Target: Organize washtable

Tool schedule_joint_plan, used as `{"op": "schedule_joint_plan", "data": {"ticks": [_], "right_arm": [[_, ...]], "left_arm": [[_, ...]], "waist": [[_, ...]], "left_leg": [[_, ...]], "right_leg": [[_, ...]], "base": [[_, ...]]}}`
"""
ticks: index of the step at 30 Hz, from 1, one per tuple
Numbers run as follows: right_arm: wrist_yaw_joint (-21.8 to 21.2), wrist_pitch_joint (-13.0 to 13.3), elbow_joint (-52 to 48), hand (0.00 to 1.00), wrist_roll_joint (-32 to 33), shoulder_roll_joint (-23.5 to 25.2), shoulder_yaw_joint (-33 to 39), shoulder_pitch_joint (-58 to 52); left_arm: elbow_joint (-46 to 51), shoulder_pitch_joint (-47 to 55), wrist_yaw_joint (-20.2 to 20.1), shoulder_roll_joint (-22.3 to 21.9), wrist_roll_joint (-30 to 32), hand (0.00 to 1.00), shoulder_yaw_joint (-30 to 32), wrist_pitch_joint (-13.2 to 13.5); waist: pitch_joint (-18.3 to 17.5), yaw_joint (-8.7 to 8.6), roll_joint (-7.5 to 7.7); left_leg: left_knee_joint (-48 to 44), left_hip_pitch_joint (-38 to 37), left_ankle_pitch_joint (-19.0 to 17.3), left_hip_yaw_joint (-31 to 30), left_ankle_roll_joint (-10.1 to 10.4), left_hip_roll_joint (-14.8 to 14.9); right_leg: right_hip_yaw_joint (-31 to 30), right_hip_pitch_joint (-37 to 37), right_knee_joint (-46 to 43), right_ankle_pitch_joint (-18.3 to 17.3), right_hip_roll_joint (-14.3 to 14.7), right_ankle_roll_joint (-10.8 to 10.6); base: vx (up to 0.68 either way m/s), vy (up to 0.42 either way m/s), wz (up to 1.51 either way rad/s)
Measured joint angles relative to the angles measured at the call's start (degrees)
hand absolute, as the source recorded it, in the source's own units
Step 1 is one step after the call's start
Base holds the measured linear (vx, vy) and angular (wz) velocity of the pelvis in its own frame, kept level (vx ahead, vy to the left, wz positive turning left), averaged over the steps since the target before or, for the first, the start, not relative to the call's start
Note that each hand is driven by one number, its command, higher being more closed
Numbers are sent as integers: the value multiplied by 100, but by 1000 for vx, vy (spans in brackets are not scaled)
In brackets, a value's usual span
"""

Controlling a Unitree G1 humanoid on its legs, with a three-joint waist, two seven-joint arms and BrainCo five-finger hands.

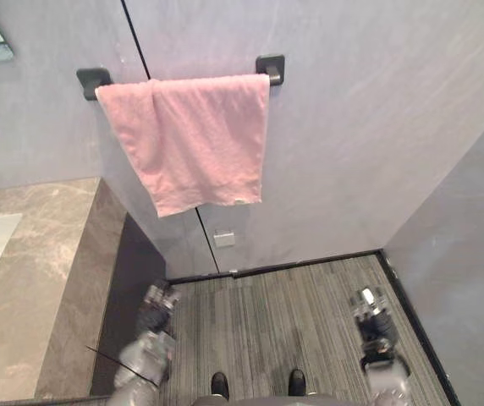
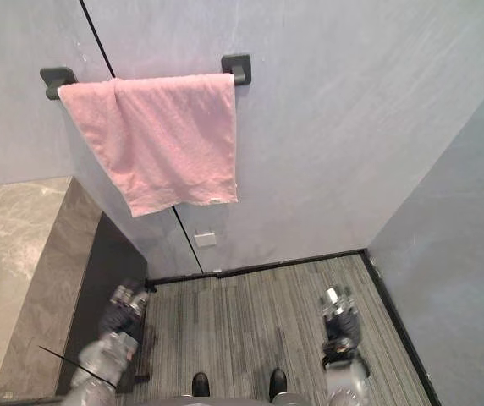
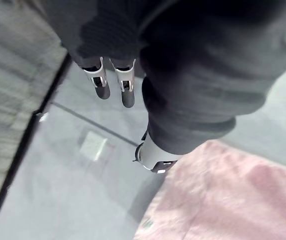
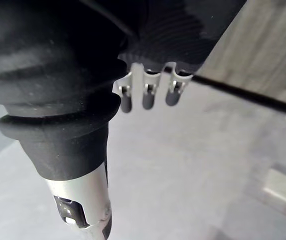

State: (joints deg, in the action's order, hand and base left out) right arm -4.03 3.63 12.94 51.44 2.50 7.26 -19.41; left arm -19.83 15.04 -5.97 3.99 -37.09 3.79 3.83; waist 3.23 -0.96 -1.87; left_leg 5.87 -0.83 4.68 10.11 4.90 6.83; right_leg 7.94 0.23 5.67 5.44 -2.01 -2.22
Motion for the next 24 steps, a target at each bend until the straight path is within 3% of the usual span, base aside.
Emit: {"op": "schedule_joint_plan", "data": {"ticks": [4, 9, 11, 12, 13, 14, 15, 17, 19, 20, 23, 24], "right_arm": [[-124, -293, 469, 0, -126, 101, -273, -408], [-177, -413, 481, 0, -254, 69, -326, -597], [-182, -400, 398, 0, -253, 89, -320, -480], [-183, -392, 360, 0, -250, 24, -321, -408], [-170, -396, 367, 0, -250, 7, -320, -287], [-164, -363, 358, 0, -249, 19, -375, -150], [-165, -365, 399, 0, -254, 33, -470, -139], [-188, -363, 479, 0, -330, 17, -751, -97], [-218, -366, 544, 0, -513, -13, -908, 95], [-208, -378, 710, 0, -596, -65, -956, 327], [-190, -389, 847, 0, -604, -417, -1006, 664], [-199, -391, 847, 0, -605, -554, -1113, 799]], "left_arm": [[-440, 366, -7, -494, -69, 0, -187, -123], [-908, 573, 30, -594, -259, 0, -124, -255], [-893, 492, 115, -560, -281, 0, -123, -277], [-821, 415, 149, -547, -270, 0, -114, -281], [-729, 380, 163, -571, -266, 0, -108, -277], [-534, 230, 209, -445, -263, 0, -127, -262], [-414, 173, 228, -365, -263, 0, -91, -234], [-181, 183, 228, -248, -266, 0, -20, -105], [-68, 161, 234, -240, -286, 0, 101, -7], [-153, 105, 266, -232, -337, 0, 153, 28], [-305, 187, 382, -555, -475, 0, 139, 46], [-438, 220, 453, -572, -513, 0, 142, 62]], "waist": [[-62, -38, 53], [46, -24, 151], [82, 12, 172], [117, 45, 56], [220, 75, -11], [358, 32, 30], [370, 38, 128], [323, 44, 248], [267, 92, 332], [180, 223, 409], [135, 372, 171], [135, 454, 158]], "left_leg": [[2, -232, -85, 127, -2, -7], [-1, -253, -132, 380, 3, 56], [-74, 2, -108, 507, -30, 90], [-187, 205, -24, 504, -175, 231], [-252, 281, -21, 504, -192, 309], [-458, 437, -19, 336, -194, 326], [-534, 457, -10, 206, -195, 293], [-717, 657, 24, -80, -137, 283], [-808, 933, 137, -314, 22, 275], [-988, 1275, 277, -428, 88, 262], [-1421, 1684, 301, -615, 59, 336], [-1644, 1914, 309, -732, 70, 434]], "right_leg": [[-52, 220, -1, -56, -17, -12], [-196, 8, -288, -142, -4, -13], [-307, -522, -869, -339, -41, -437], [-400, -790, -1267, -397, 15, -846], [-517, -1055, -1908, -593, 32, -777], [-621, -1566, -3864, -1235, -166, -173], [-723, -1585, -4828, -1440, -439, -206], [-990, -1204, -5500, -1534, -877, -259], [-1246, -813, -5079, -1350, -1054, -233], [-1446, -491, -4251, -1486, -922, -606], [-1377, 203, -2882, -2043, -860, -946], [-1108, 483, -2337, -2314, -830, -917]], "base": [[12, 6, -13], [-29, 1, -17], [-47, 0, -20], [-51, -25, -5], [-74, -69, 26], [-21, -123, 54], [-12, -151, 68], [-75, -267, 69], [-90, -305, 59], [-122, -372, 40], [-132, -318, 30], [-109, -213, 25]]}}
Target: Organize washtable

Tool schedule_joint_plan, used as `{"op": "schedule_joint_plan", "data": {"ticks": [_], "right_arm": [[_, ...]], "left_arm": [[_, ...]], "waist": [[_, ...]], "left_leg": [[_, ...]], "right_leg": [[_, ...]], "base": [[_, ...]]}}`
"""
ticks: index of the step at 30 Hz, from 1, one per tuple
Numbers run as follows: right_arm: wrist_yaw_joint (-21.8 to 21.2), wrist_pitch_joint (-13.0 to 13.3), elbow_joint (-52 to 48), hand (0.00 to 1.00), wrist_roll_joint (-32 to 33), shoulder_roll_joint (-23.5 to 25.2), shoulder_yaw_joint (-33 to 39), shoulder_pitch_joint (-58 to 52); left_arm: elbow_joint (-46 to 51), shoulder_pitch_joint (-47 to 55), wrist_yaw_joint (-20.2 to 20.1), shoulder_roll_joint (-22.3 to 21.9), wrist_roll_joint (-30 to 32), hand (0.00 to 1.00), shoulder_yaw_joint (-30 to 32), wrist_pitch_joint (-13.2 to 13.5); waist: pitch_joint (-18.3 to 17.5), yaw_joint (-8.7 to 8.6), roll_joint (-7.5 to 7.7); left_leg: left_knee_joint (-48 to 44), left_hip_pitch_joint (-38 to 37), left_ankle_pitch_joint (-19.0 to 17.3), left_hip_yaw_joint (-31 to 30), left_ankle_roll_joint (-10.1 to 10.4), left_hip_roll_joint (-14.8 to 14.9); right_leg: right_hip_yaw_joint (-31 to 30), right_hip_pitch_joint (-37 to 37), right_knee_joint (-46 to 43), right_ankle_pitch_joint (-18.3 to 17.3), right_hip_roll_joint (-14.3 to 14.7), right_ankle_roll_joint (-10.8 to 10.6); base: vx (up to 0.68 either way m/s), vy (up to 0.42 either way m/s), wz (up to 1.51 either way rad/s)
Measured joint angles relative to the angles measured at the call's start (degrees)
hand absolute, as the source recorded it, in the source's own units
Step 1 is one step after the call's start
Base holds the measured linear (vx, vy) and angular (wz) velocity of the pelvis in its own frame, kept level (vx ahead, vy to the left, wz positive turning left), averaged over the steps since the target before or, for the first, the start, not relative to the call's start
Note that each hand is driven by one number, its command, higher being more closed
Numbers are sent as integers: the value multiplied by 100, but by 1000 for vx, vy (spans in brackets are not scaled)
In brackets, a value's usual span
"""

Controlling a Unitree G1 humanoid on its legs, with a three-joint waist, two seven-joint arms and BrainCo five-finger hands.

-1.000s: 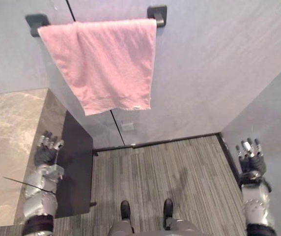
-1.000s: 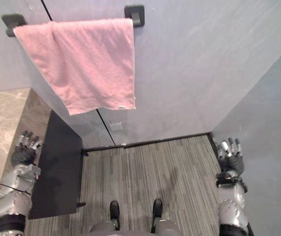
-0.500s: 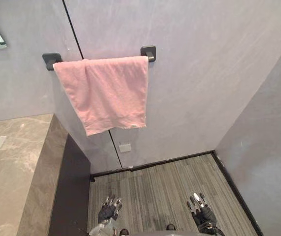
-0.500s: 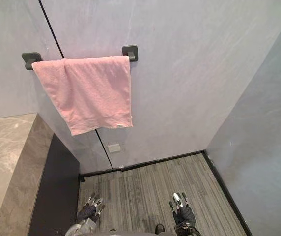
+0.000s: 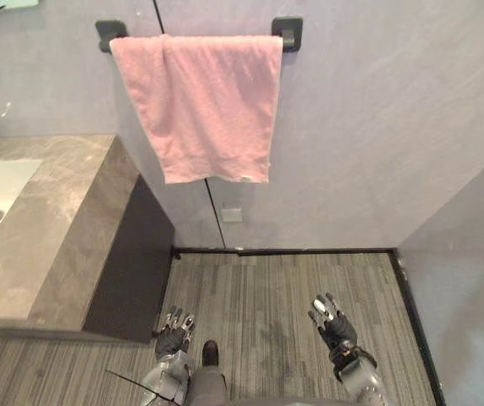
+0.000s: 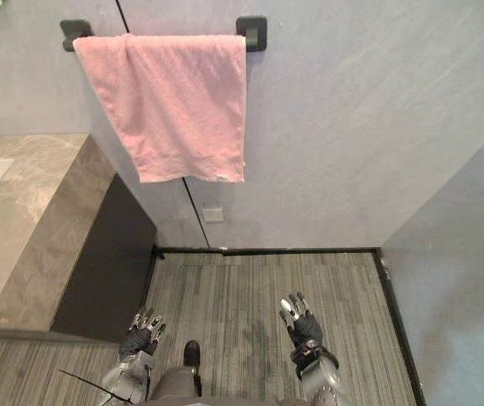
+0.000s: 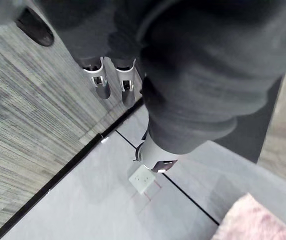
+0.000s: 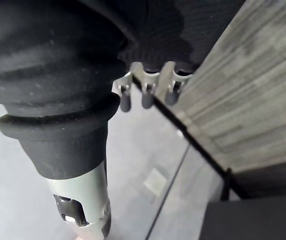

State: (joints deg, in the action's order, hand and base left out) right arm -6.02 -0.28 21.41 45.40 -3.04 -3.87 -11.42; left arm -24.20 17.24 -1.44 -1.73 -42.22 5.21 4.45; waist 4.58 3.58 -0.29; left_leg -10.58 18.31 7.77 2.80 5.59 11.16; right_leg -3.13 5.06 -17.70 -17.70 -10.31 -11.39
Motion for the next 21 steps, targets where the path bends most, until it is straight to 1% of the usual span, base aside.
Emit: {"op": "schedule_joint_plan", "data": {"ticks": [1, 2, 3, 4, 5, 6, 7, 8, 9, 10, 11, 12, 13, 14, 15, 16, 17, 18, 19, 20, 21], "right_arm": [[-2, -1, 0, 0, -1, -47, -67, 84], [-27, 1, -4, 0, -28, -133, -151, 240], [-43, 1, -3, 0, -45, -136, -160, 269], [-44, 1, 3, 0, -49, -157, -154, 258], [-43, -1, 8, 0, -52, -209, -131, 242], [-42, 2, -19, 0, -52, -272, -22, 191], [-42, -6, -18, 0, -57, -306, 89, 176], [-36, 1, -12, 0, -57, -296, 163, 126], [-29, 43, -27, 0, -54, -298, 339, -9], [-26, 45, -42, 0, -49, -308, 372, -176], [-26, 45, -45, 0, -49, -306, 371, -196], [-27, 37, -140, 0, -48, -289, 335, -430], [-27, 31, -257, 0, -45, -318, 345, -569], [-27, -7, -240, 0, -47, -267, 327, -604], [-45, -6, -183, 0, -39, 29, 432, -657], [-51, 10, -207, 0, -23, 136, 474, -697], [-39, 28, -214, 0, 12, 268, 624, -715], [-50, 68, -236, 0, 26, 287, 697, -742], [-47, 80, -216, 0, 26, 310, 767, -759], [-30, 98, -180, 0, 26, 322, 954, -783], [-19, 109, -150, 0, 28, 315, 1095, -772]], "left_arm": [[-20, -10, 43, -5, -11, 0, -1, 6], [-43, -6, 53, -25, -117, 0, 10, 43], [-141, -29, 54, -11, -175, 0, 17, 53], [-200, -29, 47, -5, -214, 0, -5, 53], [-289, -26, 49, -28, -218, 0, -19, 51], [-335, -35, 49, -20, -218, 0, -51, 48], [-347, -69, 45, -32, -218, 0, -59, 37], [-354, -41, 43, -17, -215, 0, -70, 18], [-354, -13, 33, 25, -215, 0, -60, 18], [-347, -8, 31, 97, -213, 0, -52, 21], [-343, -9, 30, 102, -213, 0, -52, 21], [-268, 14, 24, 109, -213, 0, -25, 24], [-189, -16, 14, 101, -214, 0, -83, 42], [-181, -52, 7, 136, -212, 0, -135, 43], [-199, -236, -28, 254, -208, 0, -16, 22], [-196, -274, -23, 247, -206, 0, 12, 18], [-201, -316, -33, 285, -197, 0, -9, 50], [-269, -329, -35, 318, -179, 0, -87, 27], [-295, -346, -40, 316, -162, 0, -167, 23], [-310, -477, -61, 311, -116, 0, -379, 2], [-306, -528, -93, 304, -75, 0, -523, -26]], "waist": [[18, 28, -16], [97, 42, -79], [179, 34, -113], [224, 24, -149], [303, 21, -203], [446, -49, -181], [551, -102, -125], [544, -115, -114], [538, -124, -92], [543, -144, -85], [543, -144, -86], [484, -135, -224], [524, -190, -318], [540, -259, -334], [461, -647, 137], [462, -667, 176], [457, -609, 135], [328, -715, 70], [278, -782, 17], [196, -878, -83], [143, -911, -155]], "left_leg": [[-28, 57, 36, -69, 56, 63], [3, 105, 198, -286, 172, 183], [105, 89, 460, -470, 140, 240], [189, 64, 656, -536, 99, 282], [399, 11, 1128, -560, -31, 338], [938, -21, 2209, -584, -548, 244], [370, 233, 1858, -410, -293, 132], [-333, 431, 1218, -283, -191, 72], [-1935, 743, -107, 14, -622, -71], [-3021, 739, -943, 292, -779, -75], [-3098, 722, -1015, 319, -798, -59], [-3671, 541, -1576, 633, -1081, 257], [-3326, 502, -1590, 988, -1048, 312], [-2836, 420, -1511, 929, -939, 162], [-1387, -195, -1400, 682, -757, -453], [-1763, -288, -1604, 975, -1000, -339], [-2651, -749, -2116, 1599, -945, 138], [-2564, -1237, -2193, 1859, -583, 440], [-2378, -1413, -2177, 1933, -497, 560], [-1796, -1757, -2015, 2097, -293, 697], [-1232, -1975, -1815, 2277, 18, 702]], "right_leg": [[86, 73, 163, -87, 66, 57], [298, 275, 433, -216, 300, 239], [461, 450, 489, -334, 493, 449], [518, 504, 455, -381, 611, 538], [659, 510, 267, -426, 767, 634], [979, 485, 105, -423, 873, 897], [1329, 424, 48, -426, 857, 1022], [1463, 318, -42, -421, 834, 1046], [1651, 59, -206, -381, 770, 1115], [1756, -149, -312, -307, 731, 1195], [1772, -159, -323, -304, 730, 1198], [2001, -308, -551, -297, 784, 1206], [2186, -507, -921, -314, 957, 1262], [2166, -666, -893, -449, 982, 1419], [2158, -575, -141, -107, 888, 1621], [2450, -517, -27, 52, 801, 1570], [2821, -472, 14, 134, 739, 1610], [3290, -499, 45, 184, 702, 1657], [3516, -555, 13, 186, 649, 1654], [3915, -747, -143, 184, 457, 1651], [4175, -876, -252, 214, 287, 1600]], "base": [[-250, -323, 35], [-271, -272, 49], [-334, -330, 68], [-241, -220, 83], [-353, -238, 113], [-432, -213, 137], [-445, -205, 127], [-342, -138, 91], [-362, -123, 72], [-286, -81, 55], [-223, -21, 51], [-139, -52, 70], [-196, -65, 106], [-351, -165, 217], [-273, -115, 217], [-311, -130, 235], [-151, -49, 179], [-189, -45, 178], [-224, 65, 213], [-211, 132, 193], [-208, 173, 228]]}}
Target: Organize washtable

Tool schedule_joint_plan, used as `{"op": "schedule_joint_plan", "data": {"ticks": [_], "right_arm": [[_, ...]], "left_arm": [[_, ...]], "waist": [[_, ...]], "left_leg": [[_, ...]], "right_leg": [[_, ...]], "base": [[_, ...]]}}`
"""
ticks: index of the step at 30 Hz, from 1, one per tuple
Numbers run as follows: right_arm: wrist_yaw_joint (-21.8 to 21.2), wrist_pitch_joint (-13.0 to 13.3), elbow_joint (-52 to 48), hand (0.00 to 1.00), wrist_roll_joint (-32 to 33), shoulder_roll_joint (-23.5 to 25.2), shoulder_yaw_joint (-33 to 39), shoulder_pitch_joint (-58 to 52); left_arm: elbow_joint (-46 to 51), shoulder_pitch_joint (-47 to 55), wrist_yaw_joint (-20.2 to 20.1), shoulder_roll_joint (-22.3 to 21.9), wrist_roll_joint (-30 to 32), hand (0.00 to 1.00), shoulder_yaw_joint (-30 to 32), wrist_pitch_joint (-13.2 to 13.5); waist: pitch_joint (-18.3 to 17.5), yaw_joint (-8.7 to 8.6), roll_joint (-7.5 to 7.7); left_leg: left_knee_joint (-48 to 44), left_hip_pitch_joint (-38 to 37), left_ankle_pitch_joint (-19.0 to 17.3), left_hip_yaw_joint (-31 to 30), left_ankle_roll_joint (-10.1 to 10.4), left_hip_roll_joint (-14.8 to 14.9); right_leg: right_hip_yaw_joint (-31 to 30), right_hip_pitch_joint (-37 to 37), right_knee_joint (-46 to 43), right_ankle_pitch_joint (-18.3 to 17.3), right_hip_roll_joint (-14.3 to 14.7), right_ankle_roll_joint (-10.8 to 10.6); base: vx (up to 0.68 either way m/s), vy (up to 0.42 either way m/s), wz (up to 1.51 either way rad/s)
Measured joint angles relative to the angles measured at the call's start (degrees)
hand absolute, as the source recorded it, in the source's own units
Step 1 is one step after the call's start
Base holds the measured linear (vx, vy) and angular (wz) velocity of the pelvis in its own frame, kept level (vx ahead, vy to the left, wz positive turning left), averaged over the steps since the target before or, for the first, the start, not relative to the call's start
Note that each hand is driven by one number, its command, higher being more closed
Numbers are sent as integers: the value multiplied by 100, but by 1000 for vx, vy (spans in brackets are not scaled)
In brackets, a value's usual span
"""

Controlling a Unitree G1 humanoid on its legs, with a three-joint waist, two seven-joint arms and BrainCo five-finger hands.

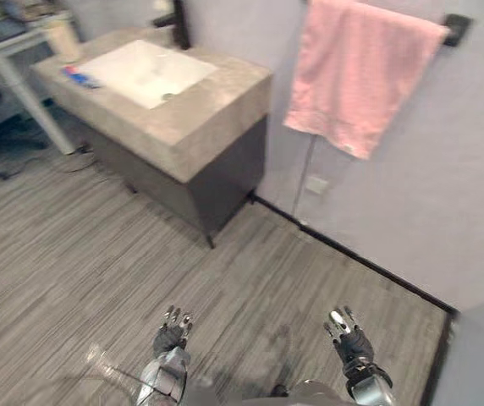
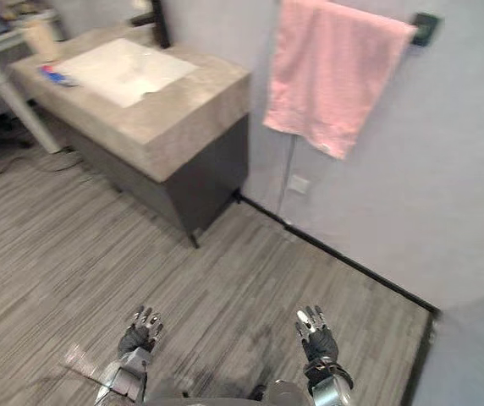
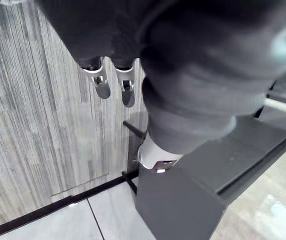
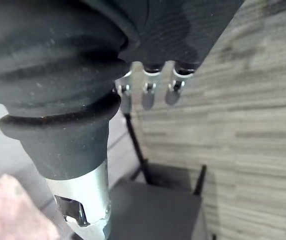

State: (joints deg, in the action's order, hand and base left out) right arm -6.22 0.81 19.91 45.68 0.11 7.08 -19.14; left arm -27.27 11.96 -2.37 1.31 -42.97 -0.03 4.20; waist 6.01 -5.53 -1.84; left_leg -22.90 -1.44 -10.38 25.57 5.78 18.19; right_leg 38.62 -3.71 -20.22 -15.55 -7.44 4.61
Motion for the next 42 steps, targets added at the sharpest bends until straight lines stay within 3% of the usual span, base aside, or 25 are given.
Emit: {"op": "schedule_joint_plan", "data": {"ticks": [1, 2, 3, 5, 8, 10, 12, 13, 14, 15, 18, 20, 23, 27, 36, 38, 40, 41, 42], "right_arm": [[8, 30, 72, 0, 17, -26, 118, 37], [36, 17, 268, 0, 71, -49, 198, 134], [43, 10, 409, 0, 101, -13, 209, 252], [54, 6, 376, 0, 103, 155, 180, 359], [118, 5, 378, 0, 98, 189, 131, 427], [143, -7, 379, 0, 96, 178, 101, 404], [151, -29, 396, 0, 93, 214, -48, 380], [139, -116, 349, 0, 94, 355, -278, 247], [127, -133, 318, 0, 94, 352, -335, 189], [130, -132, 256, 0, 96, 350, -351, 154], [126, -127, 252, 0, 96, 205, -378, 248], [95, -121, 266, 0, 97, 150, -378, 459], [125, -119, 387, 0, 130, 98, -511, 622], [122, -104, 385, 0, 7, -50, -524, 537], [123, -110, 400, 0, -161, -38, -765, 398], [127, -111, 400, 0, -183, 92, -768, 399], [127, -114, 399, 0, -179, 103, -775, 363], [128, -113, 385, 0, -179, 72, -771, 300], [133, -126, 380, 0, -179, 37, -813, 308]], "left_arm": [[-7, -85, -9, -26, 43, 0, -115, -32], [65, -74, -13, -18, 60, 0, -205, -32], [62, -64, -13, 87, 91, 0, -219, -49], [63, 52, -15, 251, 93, 0, -230, -88], [64, 191, -18, 301, 95, 0, -182, -156], [74, 232, -20, 277, 103, 0, -141, -166], [95, 269, -15, 302, 146, 0, 29, -155], [55, 363, 4, 428, 166, 0, 191, -141], [55, 348, 10, 458, 190, 0, 234, -131], [65, 298, 16, 498, 218, 0, 248, -78], [67, 209, 124, 421, 303, 0, 238, 2], [70, 189, 130, 376, 328, 0, 189, 7], [72, 173, 137, 268, 326, 0, 193, 24], [72, 174, 105, 110, 309, 0, 36, 7], [76, 280, 118, 174, 301, 0, -35, -10], [97, 288, 129, 176, 301, 0, -27, -11], [319, 411, 160, 172, 308, 0, -31, -12], [448, 458, 263, -94, 313, 0, 60, 12], [442, 476, 286, -246, 315, 0, 34, 9]], "waist": [[-11, -105, -94], [-60, -107, -206], [-93, 1, -166], [-95, 28, -80], [-46, 61, -152], [59, 160, -202], [162, 184, -189], [177, 218, -110], [191, 164, -82], [232, 101, -35], [303, 34, 141], [385, 32, 29], [387, 20, 17], [378, 2, 49], [298, 34, 195], [309, 75, 305], [322, 205, 494], [373, 225, 529], [399, 318, 456]], "left_leg": [[632, -60, 275, 274, 398, -132], [1420, -207, 322, 287, 472, -348], [1847, -245, 398, 283, 412, -495], [2032, -174, 549, 209, 276, -737], [2104, -64, 614, 128, 177, -1025], [2094, -7, 621, 136, 159, -1193], [2104, 20, 607, 48, -45, -1258], [2084, 81, 604, -114, -172, -1233], [2075, 147, 642, -252, -228, -1257], [2100, 188, 745, -568, -345, -1286], [2063, 330, 923, -1084, -349, -1453], [2124, 397, 1058, -1137, -289, -1404], [2482, 324, 1321, -1122, -171, -1276], [2812, 105, 1539, -1148, -34, -1077], [2817, 136, 1606, -1338, -91, -1269], [2679, 183, 1515, -1422, -212, -1419], [2207, 330, 1142, -1423, -350, -1615], [1956, 386, 886, -1463, -368, -1614], [1843, 352, 764, -1473, -404, -1576]], "right_leg": [[206, -50, -36, 91, -148, -123], [403, -107, -28, 215, -262, -201], [461, -183, -29, 335, -376, -224], [542, -225, 100, 598, -558, -320], [492, -232, 438, 1136, -709, -385], [239, -264, 622, 1537, -789, -401], [-404, -351, 616, 1772, -743, -423], [-1346, -533, 372, 1733, -642, -425], [-1746, -606, 255, 1710, -602, -414], [-2611, -705, 138, 1509, -458, -503], [-3509, -292, 498, 1046, -302, -659], [-3567, -252, 680, 995, -222, -670], [-3567, -248, 888, 931, -70, -891], [-3485, -175, 876, 929, 136, -888], [-3297, -102, 840, 873, -70, -974], [-3192, -40, 744, 731, -264, -1113], [-3103, -5, 522, 602, -598, -1269], [-3101, -43, 66, 619, -678, -1279], [-3182, -319, -600, 791, -673, -1097]], "base": [[-178, 261, 198], [-207, 335, 165], [-194, 340, 93], [-150, 240, 38], [-154, 253, 14], [-174, 253, 0], [-162, 138, 3], [-123, 34, 25], [-80, 4, 81], [-29, -34, 103], [-7, -125, 111], [-48, -101, 24], [-74, -162, -8], [-64, -131, 0], [-31, 13, 15], [8, 76, 36], [44, 141, 31], [43, 112, 24], [30, 111, 21]]}}
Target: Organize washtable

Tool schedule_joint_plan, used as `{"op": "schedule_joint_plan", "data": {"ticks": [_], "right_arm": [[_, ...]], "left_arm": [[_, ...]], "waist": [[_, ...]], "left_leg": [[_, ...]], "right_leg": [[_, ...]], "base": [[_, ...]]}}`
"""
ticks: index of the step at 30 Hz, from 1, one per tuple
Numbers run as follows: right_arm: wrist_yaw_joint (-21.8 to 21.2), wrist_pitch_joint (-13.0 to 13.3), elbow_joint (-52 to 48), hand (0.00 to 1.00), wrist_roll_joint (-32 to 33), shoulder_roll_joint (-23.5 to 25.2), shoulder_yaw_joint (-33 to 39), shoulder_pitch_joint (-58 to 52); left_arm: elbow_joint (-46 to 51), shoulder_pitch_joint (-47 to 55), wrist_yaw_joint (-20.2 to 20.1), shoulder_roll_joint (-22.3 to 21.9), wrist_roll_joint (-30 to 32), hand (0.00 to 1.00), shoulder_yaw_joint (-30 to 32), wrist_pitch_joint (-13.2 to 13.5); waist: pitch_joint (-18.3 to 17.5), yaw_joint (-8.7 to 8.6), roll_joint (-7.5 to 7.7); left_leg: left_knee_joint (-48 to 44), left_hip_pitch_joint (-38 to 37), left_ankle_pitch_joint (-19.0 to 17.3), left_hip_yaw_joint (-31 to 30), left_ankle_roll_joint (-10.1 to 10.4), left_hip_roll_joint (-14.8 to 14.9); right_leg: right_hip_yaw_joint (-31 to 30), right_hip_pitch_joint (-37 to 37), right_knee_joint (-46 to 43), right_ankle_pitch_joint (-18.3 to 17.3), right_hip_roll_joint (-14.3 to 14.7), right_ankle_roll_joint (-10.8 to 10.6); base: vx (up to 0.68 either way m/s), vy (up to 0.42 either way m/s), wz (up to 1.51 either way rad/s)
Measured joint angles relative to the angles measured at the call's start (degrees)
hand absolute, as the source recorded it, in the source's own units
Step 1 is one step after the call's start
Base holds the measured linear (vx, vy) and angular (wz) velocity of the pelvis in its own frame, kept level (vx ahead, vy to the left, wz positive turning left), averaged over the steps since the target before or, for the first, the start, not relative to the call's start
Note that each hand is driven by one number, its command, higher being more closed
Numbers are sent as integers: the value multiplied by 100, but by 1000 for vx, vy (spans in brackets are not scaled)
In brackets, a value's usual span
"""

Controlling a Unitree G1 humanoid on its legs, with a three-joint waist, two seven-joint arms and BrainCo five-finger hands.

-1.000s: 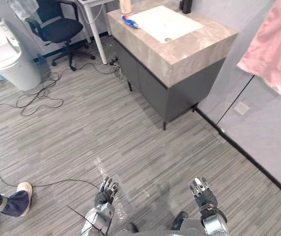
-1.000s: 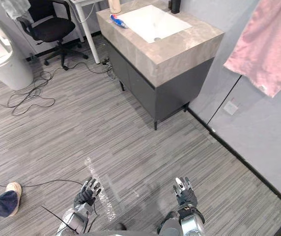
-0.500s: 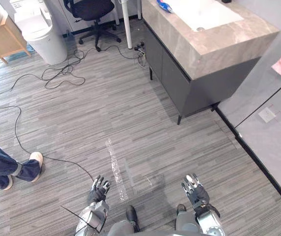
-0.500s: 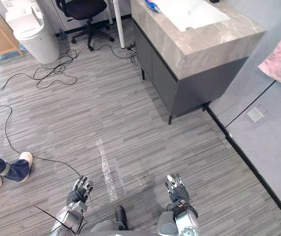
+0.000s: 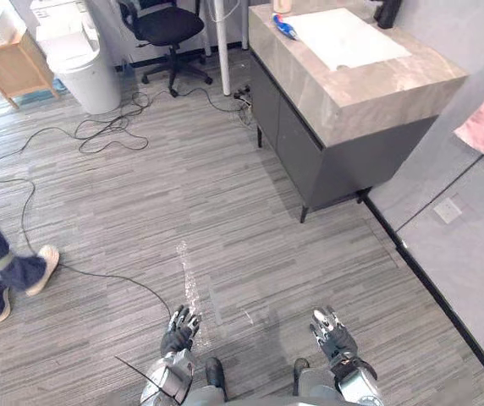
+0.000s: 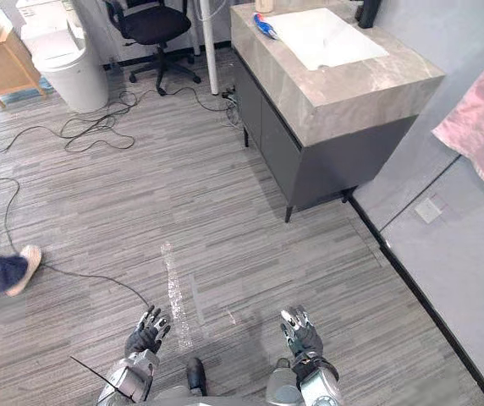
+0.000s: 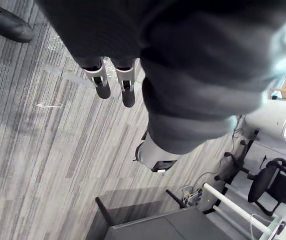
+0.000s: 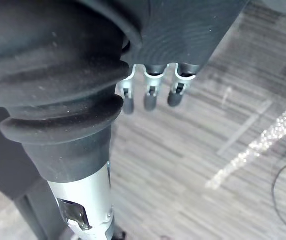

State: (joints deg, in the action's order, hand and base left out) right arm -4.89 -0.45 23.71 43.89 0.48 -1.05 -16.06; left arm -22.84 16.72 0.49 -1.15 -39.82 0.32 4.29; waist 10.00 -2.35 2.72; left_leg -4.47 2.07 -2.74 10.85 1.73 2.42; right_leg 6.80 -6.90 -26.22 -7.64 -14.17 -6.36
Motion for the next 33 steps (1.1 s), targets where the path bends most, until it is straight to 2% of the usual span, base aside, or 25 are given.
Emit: {"op": "schedule_joint_plan", "data": {"ticks": [1, 2, 3, 4, 5, 6, 8, 9, 11, 12, 14, 15, 17, 18, 19, 20, 21, 22, 24, 25, 28, 29, 31, 32, 33], "right_arm": [[-1, 0, -32, 0, 0, -16, -55, -22], [-12, 16, -118, 0, 1, 75, -192, -117], [-51, 19, -363, 0, 3, 82, -269, -305], [-81, 20, -391, 0, 1, 158, -340, -346], [-108, -59, -390, 0, 9, 219, -481, -320], [-135, -60, -379, 0, 20, 228, -504, -255], [-131, -46, -233, 0, 63, 252, -399, -178], [-130, -3, -209, 0, 69, 248, -316, -118], [-97, 18, -202, 0, 78, 91, -105, -131], [-87, 30, -254, 0, 92, -9, -105, -161], [-57, 43, -302, 0, 119, -138, -45, -204], [-31, 47, -303, 0, 124, -105, 2, -177], [-24, 30, -323, 0, 128, 2, 12, -172], [-24, 29, -377, 0, 174, 39, -2, -172], [-22, 30, -464, 0, 256, 31, -72, -156], [-23, 30, -474, 0, 293, 9, -115, -101], [-26, 44, -479, 0, 341, 37, -125, -12], [-15, 50, -468, 0, 354, 37, -121, 32], [79, 139, -450, 0, 405, 49, -42, 113], [132, 211, -458, 0, 483, 72, 6, 111], [137, 263, -483, 0, 508, 81, 61, 88], [136, 267, -484, 0, 506, 74, 67, 99], [128, 254, -488, 0, 494, 52, 66, 33], [121, 243, -490, 0, 470, -24, 63, -105], [124, 191, -326, 0, 350, -81, 70, -169]], "left_arm": [[3, 40, 2, -88, 1, 0, -19, -4], [70, 67, 27, -223, 4, 0, -16, -10], [259, 89, 119, -209, 3, 0, -385, 26], [301, 94, 83, -191, 9, 0, -454, 13], [289, 100, 73, -125, 10, 0, -450, -8], [225, 100, 77, 91, 11, 0, -448, -22], [149, 75, 84, 389, 25, 0, -415, -33], [68, 11, 100, 509, 27, 0, -280, -49], [-4, 3, 116, 446, 30, 0, -141, -66], [-2, -11, 111, 423, 31, 0, -167, -67], [19, -62, 84, 369, 30, 0, -279, -58], [13, -127, 71, 342, 29, 0, -319, -53], [11, -167, 62, 331, 29, 0, -466, -62], [9, -148, 39, 321, 28, 0, -509, -66], [10, -141, -19, 254, -10, 0, -511, -65], [9, -140, -42, 236, -15, 0, -499, -67], [-13, -93, -50, 235, -13, 0, -499, -72], [-14, -119, -45, 238, -8, 0, -495, -71], [3, -164, -33, 273, -10, 0, -363, -62], [19, -148, -24, 270, -42, 0, -242, -55], [110, -109, -8, 274, -54, 0, -191, -54], [271, -37, -11, 273, -51, 0, -191, -54], [364, 36, -12, 259, -49, 0, -188, -52], [371, 95, -12, 203, -46, 0, -189, -51], [333, 113, -2, 135, -45, 0, -157, -46]], "waist": [[8, -10, -10], [-20, -91, 3], [39, -97, -176], [50, -92, -178], [56, -115, -87], [49, -188, -32], [-4, -280, 159], [42, -411, 281], [176, -364, 42], [135, -400, -113], [-51, -502, -447], [-97, -504, -520], [-125, -611, -492], [-137, -627, -483], [-163, -594, -526], [-180, -572, -571], [-215, -489, -659], [-214, -459, -673], [-116, -320, -508], [-41, -273, -361], [-40, -173, -194], [-45, -117, -169], [-54, -110, -190], [-144, -139, -361], [-223, -139, -412]], "left_leg": [[-13, -7, -23, -18, -8, 55], [-403, -59, -135, 61, -135, 30], [-1130, 33, -864, 213, -306, 347], [-1236, 13, -1003, 127, -131, 426], [-1195, -81, -1079, 107, -159, 487], [-1079, -108, -1092, 46, -138, 541], [-587, -340, -1025, -4, -26, 370], [-594, -368, -1027, -170, 137, 246], [-395, -710, -1009, -279, 362, 375], [-209, -853, -1059, -272, 430, 477], [169, -1089, -963, -272, 506, 735], [92, -1095, -873, -270, 695, 897], [-974, -829, -810, -359, 806, 1146], [-1736, -586, -725, -451, 947, 1235], [-2911, -190, -459, -651, 1122, 1367], [-3481, 69, -190, -763, 1147, 1430], [-4509, 482, 156, -822, 1118, 1566], [-5017, 682, 116, -780, 1045, 1621], [-6075, 1043, -453, -161, 136, 1644], [-6097, 1238, -713, 199, -219, 1641], [-5273, 1709, -803, 431, -358, 1560], [-4314, 1883, -797, 415, -348, 1401], [-2586, 1938, -602, 187, -56, 1140], [-1292, 1778, -379, -201, 243, 1039], [-1064, 1616, 507, -322, 667, 961]], "right_leg": [[-32, -173, -371, 213, 40, 109], [-77, -483, -1088, 640, -86, 216], [-70, -930, -2017, 598, 45, 287], [-119, -1026, -2118, 211, 161, 323], [-166, -1147, -1737, -202, 362, 333], [-128, -1222, -976, -303, 538, 295], [-161, -1216, 580, -240, 592, 197], [-114, -1023, 1141, 328, 561, 84], [106, -1163, 517, 430, 520, 57], [175, -1206, 310, 299, 593, 272], [367, -1123, 350, 111, 921, 456], [394, -1083, 338, 65, 1058, 610], [471, -725, 420, -29, 1233, 723], [458, -520, 530, -83, 1326, 784], [361, -239, 758, -158, 1473, 878], [293, -87, 896, -196, 1566, 940], [79, 140, 1126, -235, 1720, 1009], [-52, 256, 1210, -242, 1774, 1020], [-663, 947, 1598, -275, 1709, 1073], [-926, 1388, 1807, -279, 1550, 1080], [-1219, 1582, 1835, -335, 1252, 1089], [-1382, 1616, 1810, -440, 1030, 955], [-1609, 1721, 1769, -731, 707, 673], [-1726, 1764, 1701, -989, 614, 404], [-1901, 1836, 1580, -1288, 499, 159]], "base": [[90, 184, 31], [229, 168, 52], [289, 77, 52], [242, -68, 29], [166, -144, 29], [212, -215, 32], [299, -203, 42], [304, -137, 33], [369, -155, -14], [363, -145, -24], [384, -116, -3], [503, -132, -13], [479, -172, -8], [444, -207, -30], [345, -150, -53], [479, -151, -91], [308, -69, -85], [376, -49, -102], [463, 44, -108], [471, 105, -85], [350, 181, -78], [368, 298, -94], [385, 373, -86], [412, 495, -87], [412, 503, -84]]}}
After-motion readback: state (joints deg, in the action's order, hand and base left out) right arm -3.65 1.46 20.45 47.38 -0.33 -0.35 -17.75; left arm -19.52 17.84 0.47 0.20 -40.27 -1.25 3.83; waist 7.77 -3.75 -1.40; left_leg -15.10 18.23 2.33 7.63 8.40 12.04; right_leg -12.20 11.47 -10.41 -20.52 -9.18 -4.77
